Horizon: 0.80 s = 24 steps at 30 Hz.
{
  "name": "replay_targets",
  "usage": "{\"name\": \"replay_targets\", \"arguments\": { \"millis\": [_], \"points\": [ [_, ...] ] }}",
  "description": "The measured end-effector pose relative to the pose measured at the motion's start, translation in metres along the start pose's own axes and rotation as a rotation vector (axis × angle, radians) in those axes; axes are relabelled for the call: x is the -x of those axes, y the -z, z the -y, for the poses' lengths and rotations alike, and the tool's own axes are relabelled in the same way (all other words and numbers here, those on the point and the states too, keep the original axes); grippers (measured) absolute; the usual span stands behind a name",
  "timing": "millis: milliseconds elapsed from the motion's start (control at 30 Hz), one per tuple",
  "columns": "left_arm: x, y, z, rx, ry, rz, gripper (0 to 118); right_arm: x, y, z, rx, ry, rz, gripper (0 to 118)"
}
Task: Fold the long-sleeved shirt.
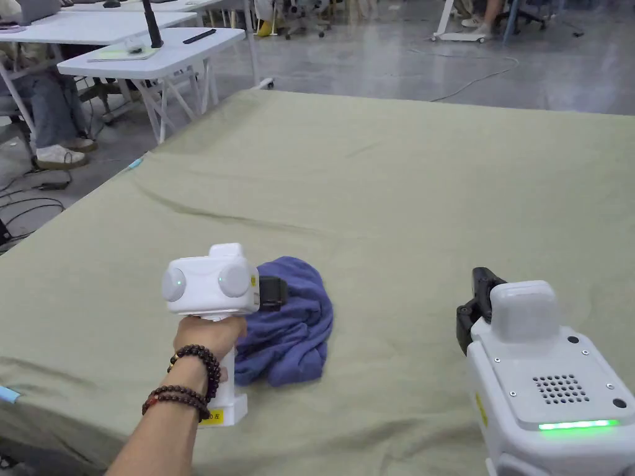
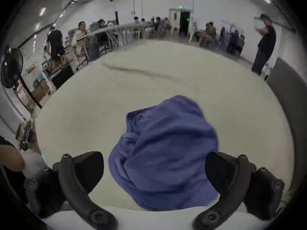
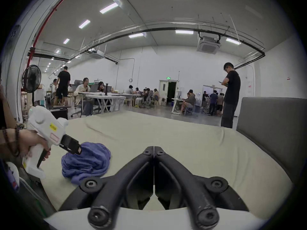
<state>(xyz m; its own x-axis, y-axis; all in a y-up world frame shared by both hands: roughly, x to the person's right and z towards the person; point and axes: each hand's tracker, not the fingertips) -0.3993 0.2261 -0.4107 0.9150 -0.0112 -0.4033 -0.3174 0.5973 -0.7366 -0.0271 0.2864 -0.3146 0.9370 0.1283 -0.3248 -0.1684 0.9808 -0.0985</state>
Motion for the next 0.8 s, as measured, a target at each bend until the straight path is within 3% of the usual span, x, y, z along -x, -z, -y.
{"name": "replay_targets", "arguments": {
  "millis": [67, 100, 133, 200, 233, 267, 333, 567, 800],
  "points": [
    [0.0, 0.018, -0.002, 0.075, -0.025, -0.022, 118, -0.002, 0.005, 0.001, 0.01, -0.005, 0.011, 0],
    [0.0, 0.029, -0.001, 0.094, -0.035, -0.007, 107, -0.003, 0.007, 0.001, 0.014, -0.005, 0.014, 0],
    [0.0, 0.035, 0.0, 0.106, -0.028, -0.006, 88, -0.004, 0.009, 0.001, 0.018, -0.006, 0.018, 0],
    [-0.001, 0.042, 0.003, 0.12, -0.017, -0.022, 70, -0.005, 0.013, 0.002, 0.025, -0.01, 0.023, 0],
    [0.0, 0.042, 0.005, 0.132, -0.011, 0.041, 61, -0.006, 0.014, 0.003, 0.029, -0.015, 0.024, 0],
    [0.0, 0.04, 0.004, 0.123, -0.022, 0.065, 39, -0.006, 0.016, 0.004, 0.032, -0.02, 0.023, 0],
    [-0.004, 0.027, 0.004, 0.092, 0.004, 0.023, 24, -0.007, 0.017, 0.006, 0.034, -0.024, 0.026, 0],
    [-0.032, -0.055, -0.01, -0.13, 0.016, 0.237, 18, -0.02, 0.013, 0.01, 0.042, 0.002, 0.032, 0],
    [-0.169, -0.134, -0.006, -0.238, 0.29, 0.444, 18, -0.07, -0.018, 0.002, 0.0, 0.075, 0.135, 0]
  ]
}}
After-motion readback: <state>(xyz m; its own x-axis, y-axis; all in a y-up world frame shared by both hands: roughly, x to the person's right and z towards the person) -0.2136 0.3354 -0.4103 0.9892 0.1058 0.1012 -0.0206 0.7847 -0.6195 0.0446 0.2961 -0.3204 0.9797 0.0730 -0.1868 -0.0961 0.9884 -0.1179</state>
